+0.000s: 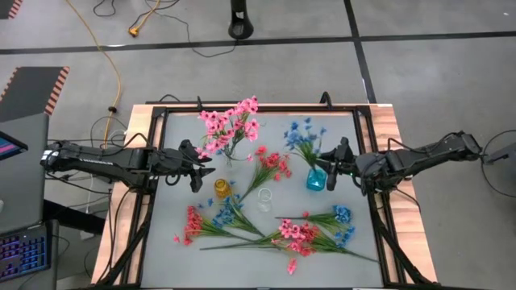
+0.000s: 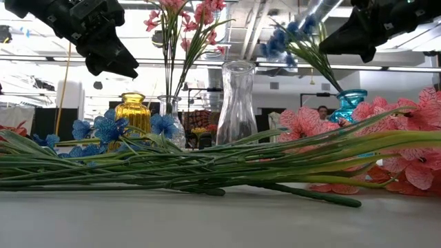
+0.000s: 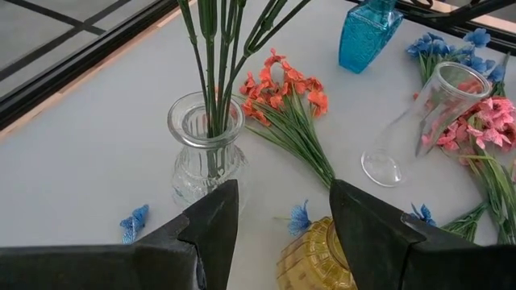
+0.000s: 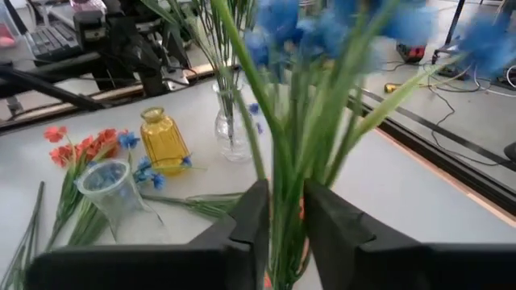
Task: Sort flowers into vase by color
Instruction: Put the top blue flowers into the blue vase, then put the bottom left red flowers into the bottom transparent vase
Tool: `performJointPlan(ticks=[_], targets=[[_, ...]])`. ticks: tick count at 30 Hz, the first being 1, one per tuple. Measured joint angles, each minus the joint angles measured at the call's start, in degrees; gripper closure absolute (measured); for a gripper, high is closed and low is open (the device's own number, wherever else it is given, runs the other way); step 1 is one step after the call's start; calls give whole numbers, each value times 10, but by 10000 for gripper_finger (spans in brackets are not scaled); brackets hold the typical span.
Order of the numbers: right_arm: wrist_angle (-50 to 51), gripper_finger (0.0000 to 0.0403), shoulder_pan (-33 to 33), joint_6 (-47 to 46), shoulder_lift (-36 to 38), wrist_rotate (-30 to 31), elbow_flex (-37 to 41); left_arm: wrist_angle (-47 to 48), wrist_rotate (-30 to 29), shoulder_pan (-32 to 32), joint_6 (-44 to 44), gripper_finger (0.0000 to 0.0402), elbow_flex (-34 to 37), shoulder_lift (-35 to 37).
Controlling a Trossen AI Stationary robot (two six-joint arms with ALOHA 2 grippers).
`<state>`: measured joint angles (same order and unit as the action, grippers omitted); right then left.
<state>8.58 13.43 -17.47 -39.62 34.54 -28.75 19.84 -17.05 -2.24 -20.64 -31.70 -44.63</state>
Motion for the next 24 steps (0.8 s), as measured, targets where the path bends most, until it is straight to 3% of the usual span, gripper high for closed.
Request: performJointPlan(ticks=[6, 11, 18, 24], targets=[[71, 221, 0, 0, 4, -5, -19, 0, 3, 0, 0, 218, 0, 0], [165, 188, 0, -4, 7, -50, -70, 0, 3, 0, 0, 218, 0, 0], [267, 184, 0, -76, 7, -135, -124, 0, 3, 0, 0, 218, 0, 0], [276, 191, 0, -95, 7, -205, -137, 0, 19, 0, -1, 218, 0, 0]])
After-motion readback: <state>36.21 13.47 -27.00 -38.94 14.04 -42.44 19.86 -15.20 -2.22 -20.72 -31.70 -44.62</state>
